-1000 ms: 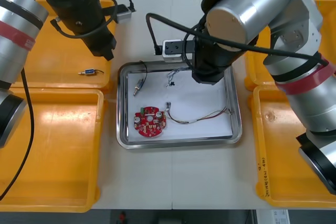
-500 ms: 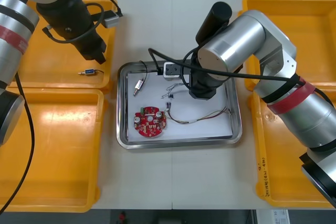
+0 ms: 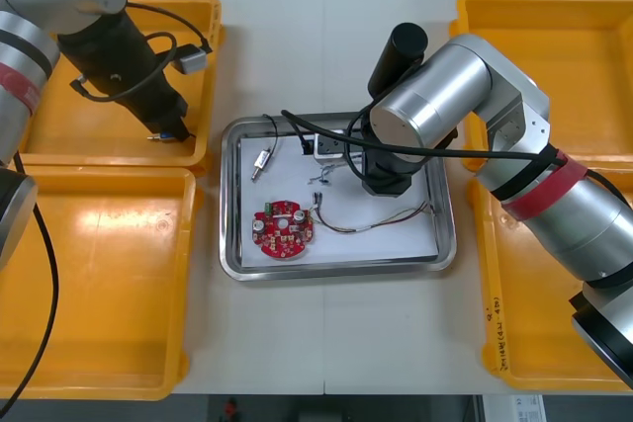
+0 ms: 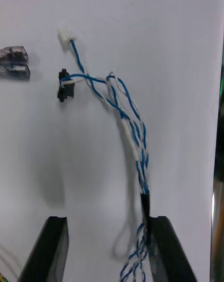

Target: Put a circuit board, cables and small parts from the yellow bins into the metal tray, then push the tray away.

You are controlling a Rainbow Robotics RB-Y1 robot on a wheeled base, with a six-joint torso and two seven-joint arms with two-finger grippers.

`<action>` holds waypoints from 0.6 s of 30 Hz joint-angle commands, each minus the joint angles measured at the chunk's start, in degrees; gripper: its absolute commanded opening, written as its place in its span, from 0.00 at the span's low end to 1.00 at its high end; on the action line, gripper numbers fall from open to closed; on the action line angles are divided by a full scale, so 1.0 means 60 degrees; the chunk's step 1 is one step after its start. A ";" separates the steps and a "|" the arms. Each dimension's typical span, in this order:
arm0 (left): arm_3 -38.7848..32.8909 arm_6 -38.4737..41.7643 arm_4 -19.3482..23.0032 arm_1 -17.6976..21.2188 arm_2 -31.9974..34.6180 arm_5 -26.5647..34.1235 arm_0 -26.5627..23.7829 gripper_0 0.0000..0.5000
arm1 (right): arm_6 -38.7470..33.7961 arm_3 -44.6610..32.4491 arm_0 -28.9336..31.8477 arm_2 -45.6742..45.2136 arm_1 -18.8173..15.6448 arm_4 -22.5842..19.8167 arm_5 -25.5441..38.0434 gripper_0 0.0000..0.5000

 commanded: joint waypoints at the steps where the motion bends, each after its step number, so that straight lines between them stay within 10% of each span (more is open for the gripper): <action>1: 0.0056 -0.0844 0.0063 0.0401 0.0237 -0.0291 -0.0432 1.00 | 0.0236 -0.0397 0.0019 -0.0012 -0.0442 0.0021 -0.0057 1.00; 18: 0.0071 -0.1108 0.0048 0.0401 -0.0232 -0.1272 0.0095 1.00 | 0.0178 -0.1979 0.0019 -0.0129 -0.0383 0.0871 0.1218 1.00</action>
